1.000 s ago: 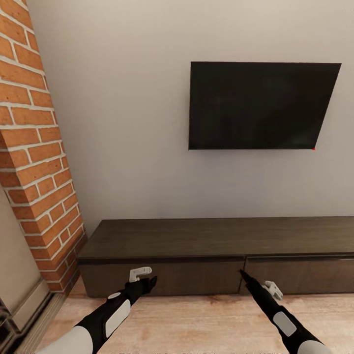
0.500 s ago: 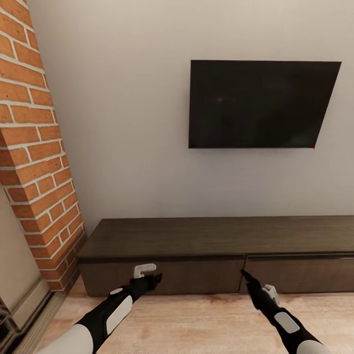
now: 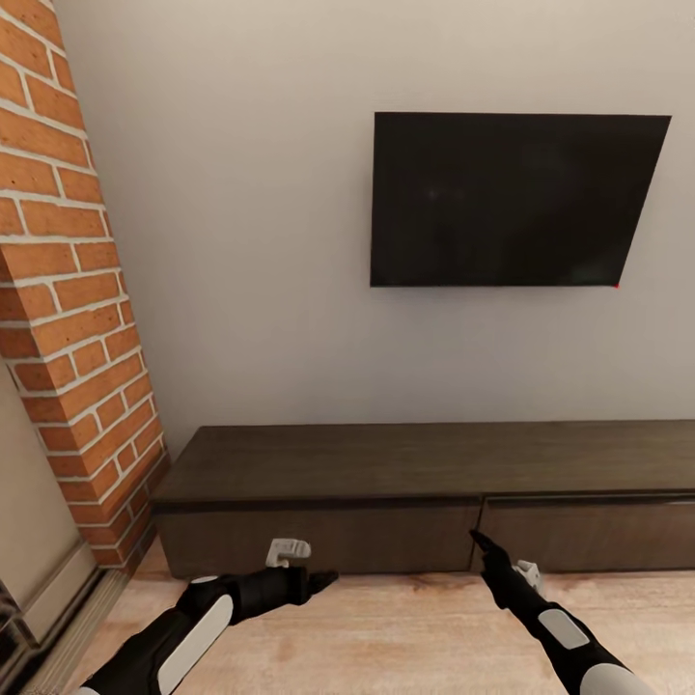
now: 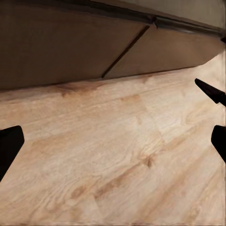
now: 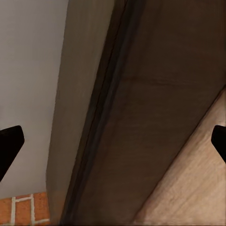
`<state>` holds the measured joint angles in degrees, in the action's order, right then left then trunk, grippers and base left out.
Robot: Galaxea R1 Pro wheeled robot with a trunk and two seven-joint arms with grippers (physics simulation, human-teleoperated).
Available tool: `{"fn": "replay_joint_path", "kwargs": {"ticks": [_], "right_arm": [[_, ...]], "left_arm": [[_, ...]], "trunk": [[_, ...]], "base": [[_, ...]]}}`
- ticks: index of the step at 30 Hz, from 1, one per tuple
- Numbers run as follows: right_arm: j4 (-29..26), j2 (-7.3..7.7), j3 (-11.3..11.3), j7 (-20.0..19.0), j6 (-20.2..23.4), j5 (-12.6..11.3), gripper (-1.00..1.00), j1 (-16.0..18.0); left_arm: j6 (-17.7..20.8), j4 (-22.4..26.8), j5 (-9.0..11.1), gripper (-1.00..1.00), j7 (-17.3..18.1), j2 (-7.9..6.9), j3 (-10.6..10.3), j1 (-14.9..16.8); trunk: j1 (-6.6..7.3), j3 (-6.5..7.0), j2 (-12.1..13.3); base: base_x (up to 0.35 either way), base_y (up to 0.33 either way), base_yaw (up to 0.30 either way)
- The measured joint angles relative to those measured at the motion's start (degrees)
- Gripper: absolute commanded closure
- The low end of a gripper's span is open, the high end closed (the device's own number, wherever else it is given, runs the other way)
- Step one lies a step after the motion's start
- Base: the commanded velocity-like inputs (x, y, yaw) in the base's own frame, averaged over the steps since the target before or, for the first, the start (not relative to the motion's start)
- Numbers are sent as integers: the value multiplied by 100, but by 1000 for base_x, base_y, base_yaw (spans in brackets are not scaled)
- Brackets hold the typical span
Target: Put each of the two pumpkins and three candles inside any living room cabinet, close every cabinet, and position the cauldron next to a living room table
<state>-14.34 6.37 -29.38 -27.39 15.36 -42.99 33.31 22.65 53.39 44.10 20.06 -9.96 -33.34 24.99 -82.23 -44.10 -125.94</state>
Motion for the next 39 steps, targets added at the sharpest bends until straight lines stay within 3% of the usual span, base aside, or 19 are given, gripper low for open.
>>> {"fn": "replay_joint_path", "kwargs": {"ticks": [3,6,10,13,21,28,35,39], "right_arm": [[-27,5,-14,-20,157,-128,-100,3],[-94,2,-27,-121,263,-473,-100,6],[-140,18,-24,-207,293,-753,-100,30],[-167,31,-18,-277,301,-834,-100,41],[-275,70,2,-869,287,-829,-100,48],[-316,101,11,-1008,278,-819,-100,49],[-338,108,12,-1031,280,-819,-100,49],[-340,119,7,-1113,306,-825,-100,49]], "left_arm": [[64,147,-1,-100,208,-48,-2,-116],[96,242,-7,-100,395,-74,-4,-199],[110,289,-15,-100,495,-84,-7,-242],[118,307,-19,-100,530,-87,-23,-256],[128,335,-14,-100,587,-68,-58,-268],[122,336,-15,-100,1009,-82,-260,-267],[124,342,-14,-100,1214,-88,-355,-266],[126,369,-13,-100,1284,-89,-515,-266]], "trunk": [[-66,-54,-120],[-132,-108,-241],[-220,-179,-401],[-286,-233,-521],[-461,-377,-842],[-615,-503,-1123],[-616,-503,-1124],[-616,-503,-1124]], "base": [[0,0,0],[0,0,0],[0,0,0],[0,0,0],[0,0,0],[0,0,0],[0,0,0],[0,0,0]]}}
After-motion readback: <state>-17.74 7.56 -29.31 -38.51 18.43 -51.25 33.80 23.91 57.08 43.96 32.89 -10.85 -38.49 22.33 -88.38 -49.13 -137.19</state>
